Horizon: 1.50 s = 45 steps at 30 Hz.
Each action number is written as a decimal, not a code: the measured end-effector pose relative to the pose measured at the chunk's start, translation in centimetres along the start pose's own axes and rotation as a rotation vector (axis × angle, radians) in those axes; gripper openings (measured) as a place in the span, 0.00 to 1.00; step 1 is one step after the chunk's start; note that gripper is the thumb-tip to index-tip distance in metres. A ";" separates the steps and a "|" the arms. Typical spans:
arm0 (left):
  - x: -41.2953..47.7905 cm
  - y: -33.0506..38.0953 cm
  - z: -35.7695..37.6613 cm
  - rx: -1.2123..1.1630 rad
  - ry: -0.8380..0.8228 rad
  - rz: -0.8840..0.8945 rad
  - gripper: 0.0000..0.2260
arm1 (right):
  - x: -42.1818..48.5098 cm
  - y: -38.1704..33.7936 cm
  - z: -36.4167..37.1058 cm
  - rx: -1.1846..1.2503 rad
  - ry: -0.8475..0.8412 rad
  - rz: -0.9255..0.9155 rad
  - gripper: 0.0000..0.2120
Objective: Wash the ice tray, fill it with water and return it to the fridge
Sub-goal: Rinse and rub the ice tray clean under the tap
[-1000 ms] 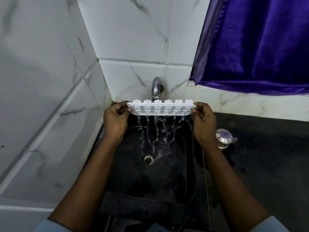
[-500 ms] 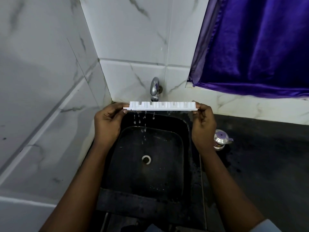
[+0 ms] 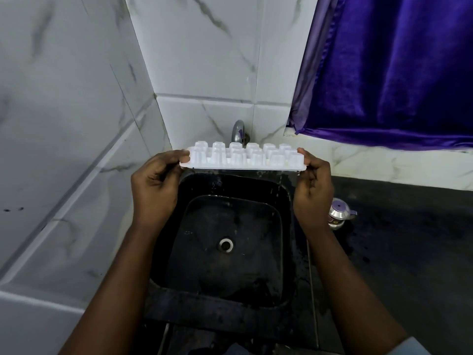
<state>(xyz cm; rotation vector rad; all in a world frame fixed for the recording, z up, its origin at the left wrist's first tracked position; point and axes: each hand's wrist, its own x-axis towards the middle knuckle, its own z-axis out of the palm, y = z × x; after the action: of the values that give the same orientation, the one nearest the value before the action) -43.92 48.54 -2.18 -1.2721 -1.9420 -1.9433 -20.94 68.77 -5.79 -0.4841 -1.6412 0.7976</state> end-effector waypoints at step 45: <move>-0.7 1.9 -0.5 0.045 0.109 0.212 0.17 | 1.9 -2.1 -1.7 -0.116 0.048 -0.230 0.19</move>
<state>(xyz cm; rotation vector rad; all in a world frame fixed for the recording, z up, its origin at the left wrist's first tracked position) -42.52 47.42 -1.03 -1.2741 -1.7143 -1.8155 -19.51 69.03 -2.85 -0.3839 -1.6692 0.5192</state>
